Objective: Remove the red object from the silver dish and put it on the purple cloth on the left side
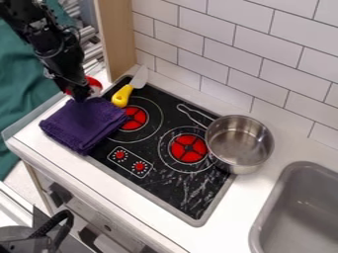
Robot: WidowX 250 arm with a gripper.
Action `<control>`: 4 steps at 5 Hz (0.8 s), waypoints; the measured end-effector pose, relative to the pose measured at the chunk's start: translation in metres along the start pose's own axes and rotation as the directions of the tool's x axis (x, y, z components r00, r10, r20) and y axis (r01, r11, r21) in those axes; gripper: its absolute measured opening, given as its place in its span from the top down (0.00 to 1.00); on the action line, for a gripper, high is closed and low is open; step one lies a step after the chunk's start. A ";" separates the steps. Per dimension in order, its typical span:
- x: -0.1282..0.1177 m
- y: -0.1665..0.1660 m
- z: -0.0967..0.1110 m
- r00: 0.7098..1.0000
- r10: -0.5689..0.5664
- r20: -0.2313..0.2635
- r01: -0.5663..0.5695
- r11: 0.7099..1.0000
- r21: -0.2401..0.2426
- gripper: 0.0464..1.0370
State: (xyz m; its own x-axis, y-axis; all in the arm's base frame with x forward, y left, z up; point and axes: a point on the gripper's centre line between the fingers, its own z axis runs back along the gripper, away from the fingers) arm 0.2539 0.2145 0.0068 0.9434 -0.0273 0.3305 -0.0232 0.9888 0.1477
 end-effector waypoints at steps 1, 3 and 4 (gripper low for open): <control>-0.010 -0.006 0.001 0.999 0.028 -0.027 -0.028 1.000 -0.008 0.45; -0.010 -0.005 0.018 0.995 0.078 -0.064 -0.077 0.997 0.021 0.02; 0.001 -0.018 0.044 0.987 0.127 -0.100 -0.122 0.991 0.057 0.03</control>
State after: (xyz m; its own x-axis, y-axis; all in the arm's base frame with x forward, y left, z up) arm 0.2405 0.1900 0.0451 0.9611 0.1134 0.2519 -0.1567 0.9748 0.1590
